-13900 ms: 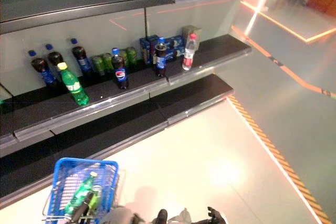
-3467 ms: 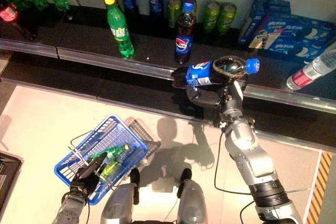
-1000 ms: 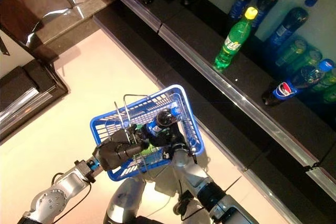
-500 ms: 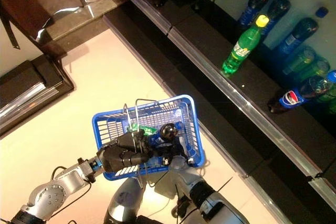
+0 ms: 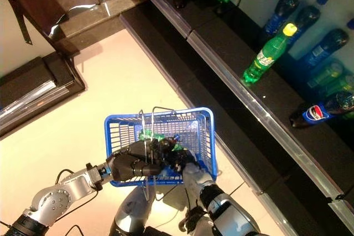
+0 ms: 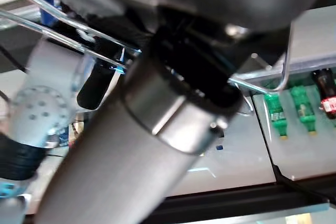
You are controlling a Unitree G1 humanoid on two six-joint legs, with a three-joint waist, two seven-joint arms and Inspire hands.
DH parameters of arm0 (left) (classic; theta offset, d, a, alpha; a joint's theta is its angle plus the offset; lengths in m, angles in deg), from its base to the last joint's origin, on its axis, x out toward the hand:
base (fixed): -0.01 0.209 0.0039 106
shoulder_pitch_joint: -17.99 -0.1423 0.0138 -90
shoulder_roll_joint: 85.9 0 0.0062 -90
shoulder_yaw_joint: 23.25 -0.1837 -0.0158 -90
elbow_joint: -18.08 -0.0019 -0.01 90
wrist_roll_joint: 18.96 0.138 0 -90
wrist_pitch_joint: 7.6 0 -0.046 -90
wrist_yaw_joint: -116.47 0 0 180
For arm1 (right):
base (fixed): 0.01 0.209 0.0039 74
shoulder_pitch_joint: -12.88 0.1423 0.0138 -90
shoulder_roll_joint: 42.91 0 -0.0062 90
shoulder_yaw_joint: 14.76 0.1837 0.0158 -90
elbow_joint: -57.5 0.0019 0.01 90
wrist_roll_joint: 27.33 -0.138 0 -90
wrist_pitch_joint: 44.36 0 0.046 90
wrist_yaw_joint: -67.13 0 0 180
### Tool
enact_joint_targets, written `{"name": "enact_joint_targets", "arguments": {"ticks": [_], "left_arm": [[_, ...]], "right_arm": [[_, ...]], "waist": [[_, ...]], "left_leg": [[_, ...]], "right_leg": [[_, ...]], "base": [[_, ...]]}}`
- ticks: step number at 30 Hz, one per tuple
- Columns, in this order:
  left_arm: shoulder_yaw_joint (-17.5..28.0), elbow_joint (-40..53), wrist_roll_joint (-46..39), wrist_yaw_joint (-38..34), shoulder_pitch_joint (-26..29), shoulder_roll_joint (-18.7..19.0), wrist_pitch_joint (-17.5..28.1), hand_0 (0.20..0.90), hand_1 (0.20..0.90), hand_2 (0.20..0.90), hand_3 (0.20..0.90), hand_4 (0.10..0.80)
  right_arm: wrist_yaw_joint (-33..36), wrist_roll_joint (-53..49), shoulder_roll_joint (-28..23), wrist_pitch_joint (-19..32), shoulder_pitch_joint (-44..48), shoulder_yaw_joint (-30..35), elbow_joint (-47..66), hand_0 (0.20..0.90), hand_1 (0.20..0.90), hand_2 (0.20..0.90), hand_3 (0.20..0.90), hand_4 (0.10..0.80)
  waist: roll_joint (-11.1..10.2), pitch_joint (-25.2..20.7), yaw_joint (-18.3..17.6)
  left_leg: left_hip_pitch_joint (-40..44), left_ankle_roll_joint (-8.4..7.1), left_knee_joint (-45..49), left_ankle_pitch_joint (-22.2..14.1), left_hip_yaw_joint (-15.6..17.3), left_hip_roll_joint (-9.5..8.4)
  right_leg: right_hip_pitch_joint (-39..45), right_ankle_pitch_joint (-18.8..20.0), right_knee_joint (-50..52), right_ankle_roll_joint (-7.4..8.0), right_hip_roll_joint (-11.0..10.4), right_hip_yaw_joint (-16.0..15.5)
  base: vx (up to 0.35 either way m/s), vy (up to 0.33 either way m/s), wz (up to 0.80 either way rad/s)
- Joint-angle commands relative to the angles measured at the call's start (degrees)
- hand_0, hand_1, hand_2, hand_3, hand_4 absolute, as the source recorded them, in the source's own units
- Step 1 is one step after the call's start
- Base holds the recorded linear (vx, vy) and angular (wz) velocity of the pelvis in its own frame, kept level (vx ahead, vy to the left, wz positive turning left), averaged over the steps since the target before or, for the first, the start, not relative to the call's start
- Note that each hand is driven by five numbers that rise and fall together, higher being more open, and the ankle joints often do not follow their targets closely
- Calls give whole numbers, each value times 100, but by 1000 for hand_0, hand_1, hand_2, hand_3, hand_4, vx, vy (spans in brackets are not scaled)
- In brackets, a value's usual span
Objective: Pick up the drink and place into the basket.
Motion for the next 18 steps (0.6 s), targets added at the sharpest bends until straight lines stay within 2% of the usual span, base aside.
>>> {"name": "enact_joint_targets", "arguments": {"ticks": [1, 2, 3, 4, 5, 13, 15, 17, 18], "left_arm": [[-7, 2692, -1372, 1469, 1031, -957, 762, 300, 300, 300, 200, 100], [-2, 2693, -1380, 1468, 1028, -953, 763, 300, 300, 300, 200, 100], [24, 2701, -1418, 1464, 1009, -942, 752, 300, 300, 300, 200, 100], [41, 2708, -1426, 1457, 996, -947, 743, 300, 300, 300, 200, 100], [84, 2711, -1437, 1460, 970, -947, 737, 300, 300, 300, 200, 100], [482, 2732, -1415, 1584, 614, -955, 650, 300, 300, 300, 200, 100], [677, 2708, -1347, 1666, 415, -958, 678, 300, 300, 300, 200, 100], [748, 2697, -1295, 1688, 334, -980, 707, 300, 300, 300, 200, 100], [847, 2678, -1235, 1710, 220, -1000, 759, 300, 300, 300, 200, 100]], "right_arm": [[-90, -480, 227, 375, 173, -5, -251, 531, 531, 531, 469, 369], [-89, -486, 224, 378, 174, 0, -249, 573, 573, 573, 518, 418], [-60, -545, 214, 422, 166, 37, -232, 764, 764, 764, 741, 641], [-44, -564, 213, 451, 149, 60, -210, 858, 858, 858, 851, 751], [12, -608, 197, 507, 101, 95, -145, 900, 900, 900, 900, 800], [450, -557, -13, 817, -480, 245, 1004, 900, 900, 900, 900, 800], [685, -269, -179, 812, -939, 160, 2035, 900, 900, 900, 900, 800], [722, -114, -245, 794, -1137, 159, 2459, 900, 900, 900, 900, 800], [703, 179, -357, 671, -1441, 200, 3120, 900, 900, 900, 900, 800]], "waist": [[-10, -1124, 4], [-12, -1124, 5], [-26, -1120, 5], [-36, -1119, 2], [-49, -1112, -8], [-130, -1094, -127], [-180, -1075, -236], [-206, -1063, -291], [-244, -1051, -379]], "left_leg": [[-565, 188, 690, -68, 193, -158], [-564, 188, 689, -68, 194, -157], [-560, 191, 685, -70, 201, -150], [-557, 191, 682, -71, 206, -145], [-551, 193, 676, -74, 221, -135], [-497, 199, 629, -89, 329, -52], [-482, 207, 611, -97, 394, -8], [-473, 211, 599, -97, 430, 14], [-451, 219, 567, -96, 483, 45]], "right_leg": [[271, 730, -669, -321, 268, -185], [270, 731, -669, -320, 268, -184], [266, 736, -667, -317, 271, -181], [265, 737, -668, -316, 275, -177], [261, 738, -667, -315, 279, -170], [225, 722, -625, -300, 304, -107], [182, 720, -601, -283, 307, -51], [175, 718, -608, -278, 318, -19], [152, 721, -615, -264, 331, 30]], "base": [[0, 0, 0], [0, 0, 0], [0, 0, 0], [0, 0, 0], [0, 0, 0], [4, -3, 0], [0, -6, -2], [-3, -11, -4], [0, 0, 0]]}}
